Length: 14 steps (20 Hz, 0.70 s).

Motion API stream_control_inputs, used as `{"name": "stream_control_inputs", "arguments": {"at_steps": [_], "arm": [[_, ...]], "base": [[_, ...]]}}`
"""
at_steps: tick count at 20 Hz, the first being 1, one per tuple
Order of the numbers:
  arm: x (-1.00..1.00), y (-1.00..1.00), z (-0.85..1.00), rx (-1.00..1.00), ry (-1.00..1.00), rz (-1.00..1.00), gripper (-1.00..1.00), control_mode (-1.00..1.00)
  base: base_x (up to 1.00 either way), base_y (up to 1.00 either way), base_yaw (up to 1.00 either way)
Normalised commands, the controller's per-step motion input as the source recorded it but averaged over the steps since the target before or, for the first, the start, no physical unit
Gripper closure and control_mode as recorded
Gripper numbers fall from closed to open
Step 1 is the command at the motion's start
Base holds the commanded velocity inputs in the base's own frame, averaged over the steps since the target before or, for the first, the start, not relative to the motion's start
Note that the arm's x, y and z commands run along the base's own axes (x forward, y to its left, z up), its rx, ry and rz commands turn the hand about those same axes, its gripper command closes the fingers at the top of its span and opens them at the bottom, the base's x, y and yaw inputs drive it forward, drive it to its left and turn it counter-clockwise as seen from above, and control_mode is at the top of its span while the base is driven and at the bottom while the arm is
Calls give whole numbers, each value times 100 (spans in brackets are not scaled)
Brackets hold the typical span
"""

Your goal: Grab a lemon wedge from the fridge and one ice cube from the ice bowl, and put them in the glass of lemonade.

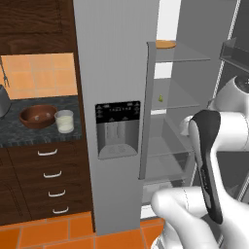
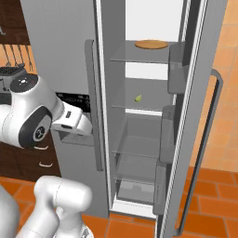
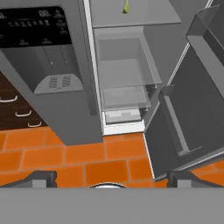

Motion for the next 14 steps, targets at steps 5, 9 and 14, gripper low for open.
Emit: {"name": "stream_control_inputs", "arguments": {"at_steps": [5,9,14], "arm": [[11,-1,-37,0,-2,-3,-100,-100],[0,0,-1,0,0,0,-100,-100],[0,0,0,0,0,0,-100,-100]], "base": [[0,0,0],[0,0,0],[0,0,0]]}}
